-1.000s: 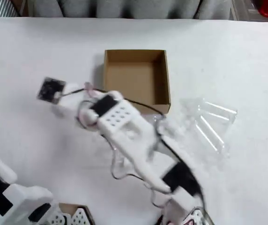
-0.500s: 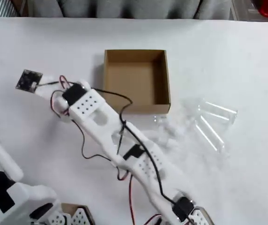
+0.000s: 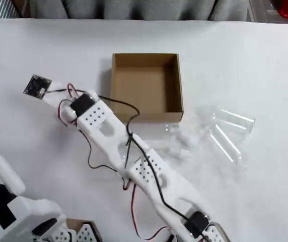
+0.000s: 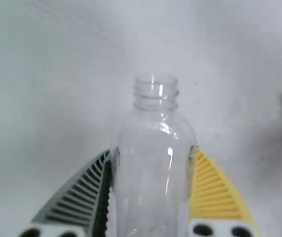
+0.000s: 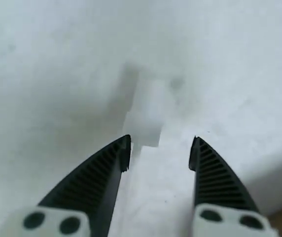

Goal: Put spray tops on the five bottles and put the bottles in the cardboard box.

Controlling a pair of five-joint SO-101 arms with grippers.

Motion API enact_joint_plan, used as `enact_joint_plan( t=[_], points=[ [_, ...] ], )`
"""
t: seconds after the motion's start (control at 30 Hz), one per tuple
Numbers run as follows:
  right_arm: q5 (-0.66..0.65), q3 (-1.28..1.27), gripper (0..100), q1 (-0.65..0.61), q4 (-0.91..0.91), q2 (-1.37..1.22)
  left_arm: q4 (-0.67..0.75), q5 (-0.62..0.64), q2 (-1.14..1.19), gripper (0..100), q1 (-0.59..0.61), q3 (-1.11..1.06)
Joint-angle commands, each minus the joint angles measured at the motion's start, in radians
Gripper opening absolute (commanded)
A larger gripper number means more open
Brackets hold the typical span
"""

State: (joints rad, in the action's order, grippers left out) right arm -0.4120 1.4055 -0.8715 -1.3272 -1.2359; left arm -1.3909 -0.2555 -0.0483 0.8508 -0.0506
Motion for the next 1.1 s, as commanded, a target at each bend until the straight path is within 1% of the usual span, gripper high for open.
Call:
enact_joint_plan(
  t=[0.0,0.1,0.33,0.5,0.67,0.77,0.83,0.93,1.07],
  points=[
    [0.078,0.103,17.7,0.018,0.033,-0.005,-0.012,0.014,-0.012,2,-0.031,0.066],
    [0.120,0.124,17.7,0.007,0.031,-0.012,-0.009,0.014,-0.012,2,-0.036,0.071],
    [0.133,0.135,17.7,-0.025,0.002,-0.008,-0.005,0.012,-0.012,2,-0.036,0.074],
    [0.241,0.126,17.7,-0.027,0.050,-0.019,-0.005,0.012,-0.012,2,-0.036,0.074],
    [0.316,0.120,17.7,-0.028,0.059,-0.027,-0.005,0.012,-0.012,2,-0.036,0.074],
    [0.319,0.087,17.7,-0.030,0.114,-0.076,-0.005,0.012,-0.012,2,-0.036,0.074],
    [0.295,0.078,17.7,-0.030,0.139,-0.107,-0.005,0.012,-0.012,2,-0.036,0.074],
    [0.255,0.114,17.4,-0.030,0.114,-0.117,-0.005,0.012,-0.012,2,-0.036,0.074],
    [0.250,0.114,17.1,-0.036,0.111,-0.120,-0.005,0.012,-0.012,2,-0.036,0.074]
  ],
)
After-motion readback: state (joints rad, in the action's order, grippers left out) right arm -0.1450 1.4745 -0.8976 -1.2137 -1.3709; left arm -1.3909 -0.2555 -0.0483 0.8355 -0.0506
